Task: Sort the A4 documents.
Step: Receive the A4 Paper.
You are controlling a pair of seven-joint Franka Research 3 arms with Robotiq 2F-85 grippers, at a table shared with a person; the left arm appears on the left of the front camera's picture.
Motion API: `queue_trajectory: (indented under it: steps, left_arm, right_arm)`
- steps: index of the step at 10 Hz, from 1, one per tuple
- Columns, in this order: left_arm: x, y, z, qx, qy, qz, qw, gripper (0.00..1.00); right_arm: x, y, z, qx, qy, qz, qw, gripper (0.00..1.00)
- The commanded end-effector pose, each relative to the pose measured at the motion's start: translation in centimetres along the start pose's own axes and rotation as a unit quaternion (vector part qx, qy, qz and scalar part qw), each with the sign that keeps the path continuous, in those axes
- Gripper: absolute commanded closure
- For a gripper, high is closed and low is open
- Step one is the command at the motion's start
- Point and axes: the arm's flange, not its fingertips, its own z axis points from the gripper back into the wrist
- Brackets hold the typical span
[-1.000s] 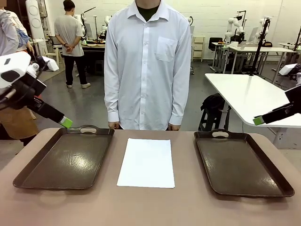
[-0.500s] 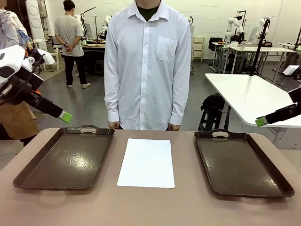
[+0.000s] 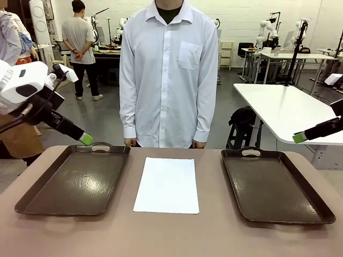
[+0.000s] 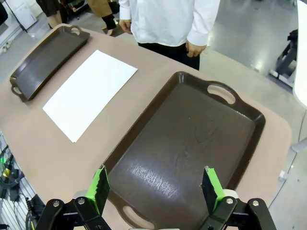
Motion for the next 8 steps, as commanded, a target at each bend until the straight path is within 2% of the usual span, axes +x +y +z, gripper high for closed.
queue_trajectory:
  steps: [1,8]
  left_arm:
    - [-3.9,-2.4,-2.0,-0.010,-0.012,0.011,1.000,0.00]
    - [-4.9,-1.1,-0.2,-0.006,-0.006,0.026,1.000,0.00]
  right_arm:
    - [0.0,-0.4,-0.3,0.010,0.000,0.008,1.000,0.00]
    - [0.0,-0.4,-0.6,0.000,0.002,0.009,1.000,0.00]
